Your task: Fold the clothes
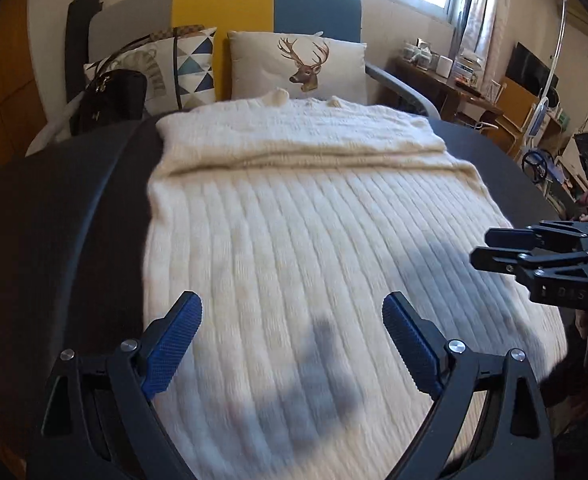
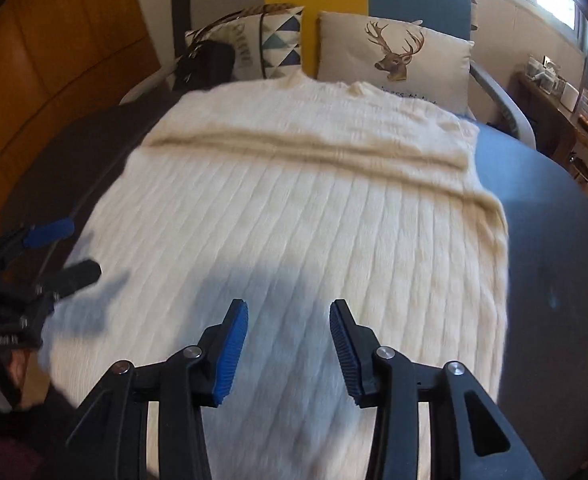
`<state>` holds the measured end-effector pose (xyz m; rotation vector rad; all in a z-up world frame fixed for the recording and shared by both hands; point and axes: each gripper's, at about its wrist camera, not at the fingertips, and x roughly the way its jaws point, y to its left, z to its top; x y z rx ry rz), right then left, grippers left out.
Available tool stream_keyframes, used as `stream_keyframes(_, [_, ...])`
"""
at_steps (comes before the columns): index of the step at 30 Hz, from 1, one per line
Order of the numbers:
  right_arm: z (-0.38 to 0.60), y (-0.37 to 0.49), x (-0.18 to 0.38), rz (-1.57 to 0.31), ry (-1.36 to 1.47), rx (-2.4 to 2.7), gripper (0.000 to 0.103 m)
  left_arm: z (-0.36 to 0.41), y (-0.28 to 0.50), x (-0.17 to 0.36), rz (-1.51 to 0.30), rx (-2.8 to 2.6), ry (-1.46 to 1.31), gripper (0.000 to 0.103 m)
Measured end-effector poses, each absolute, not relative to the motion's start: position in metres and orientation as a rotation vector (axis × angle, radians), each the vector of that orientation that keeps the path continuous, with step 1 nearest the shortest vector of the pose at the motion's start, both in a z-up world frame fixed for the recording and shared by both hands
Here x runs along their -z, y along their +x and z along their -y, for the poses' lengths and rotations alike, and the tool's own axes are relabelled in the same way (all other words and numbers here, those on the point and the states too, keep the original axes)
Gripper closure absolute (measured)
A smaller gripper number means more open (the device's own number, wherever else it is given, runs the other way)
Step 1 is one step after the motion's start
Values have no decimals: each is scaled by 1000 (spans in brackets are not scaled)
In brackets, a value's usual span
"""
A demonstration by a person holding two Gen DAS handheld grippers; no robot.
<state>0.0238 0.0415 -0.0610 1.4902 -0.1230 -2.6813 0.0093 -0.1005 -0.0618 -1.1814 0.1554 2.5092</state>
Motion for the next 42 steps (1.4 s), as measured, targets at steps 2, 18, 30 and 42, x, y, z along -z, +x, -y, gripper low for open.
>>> stream_keyframes(2, [-43,2,66,92,1504,2706,60,91,-11,68,-249,-2538,-1181,9])
stream_keyframes(18, [-48,-44,75,166,1433,2685,61,145,-76,67,190,-2558,-1165,8])
stream_keyframes(30, [-69,-31,80,139,1430,2750,61,193,-85,89,416,-2478,-1191,12])
stream_keyframes(42, [-57,-47,101,27,1547,2746,61,162,-118,107,208,-2399,-1277,14])
